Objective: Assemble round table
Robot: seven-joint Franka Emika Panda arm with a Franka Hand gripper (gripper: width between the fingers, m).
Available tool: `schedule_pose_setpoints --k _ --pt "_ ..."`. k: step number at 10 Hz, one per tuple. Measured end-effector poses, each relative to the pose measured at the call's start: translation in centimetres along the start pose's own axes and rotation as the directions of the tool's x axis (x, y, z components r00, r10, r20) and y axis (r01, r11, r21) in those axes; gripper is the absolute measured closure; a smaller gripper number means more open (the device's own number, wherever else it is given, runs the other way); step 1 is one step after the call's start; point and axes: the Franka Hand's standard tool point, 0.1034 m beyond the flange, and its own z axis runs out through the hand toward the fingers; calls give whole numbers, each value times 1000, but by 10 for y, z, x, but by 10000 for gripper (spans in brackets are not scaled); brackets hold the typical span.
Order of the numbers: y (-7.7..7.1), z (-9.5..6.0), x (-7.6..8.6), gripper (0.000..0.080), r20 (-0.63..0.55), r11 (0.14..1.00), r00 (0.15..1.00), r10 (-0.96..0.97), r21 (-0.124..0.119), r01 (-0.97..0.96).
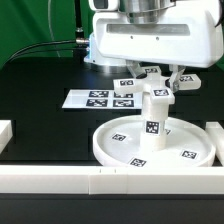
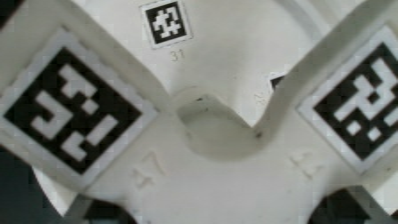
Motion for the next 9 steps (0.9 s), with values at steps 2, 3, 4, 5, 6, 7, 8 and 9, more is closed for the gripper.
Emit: schedule_pose_setpoints --k 2,3,4,5,6,7,8,9 --pt "0 0 1 353 3 994 994 106 9 -106" --pt "1 0 3 353 17 972 972 233 40 -233" --pt "0 0 4 353 28 939 941 337 67 -338" --pt "0 0 3 353 33 895 899 437 83 -438" --pt "-1 0 2 353 35 833 837 545 86 -546" --pt "-2 0 3 353 32 775 780 625 96 -625" --pt "-2 0 3 353 36 747 752 658 96 -658" --pt "-1 0 4 352 41 721 727 686 95 -686"
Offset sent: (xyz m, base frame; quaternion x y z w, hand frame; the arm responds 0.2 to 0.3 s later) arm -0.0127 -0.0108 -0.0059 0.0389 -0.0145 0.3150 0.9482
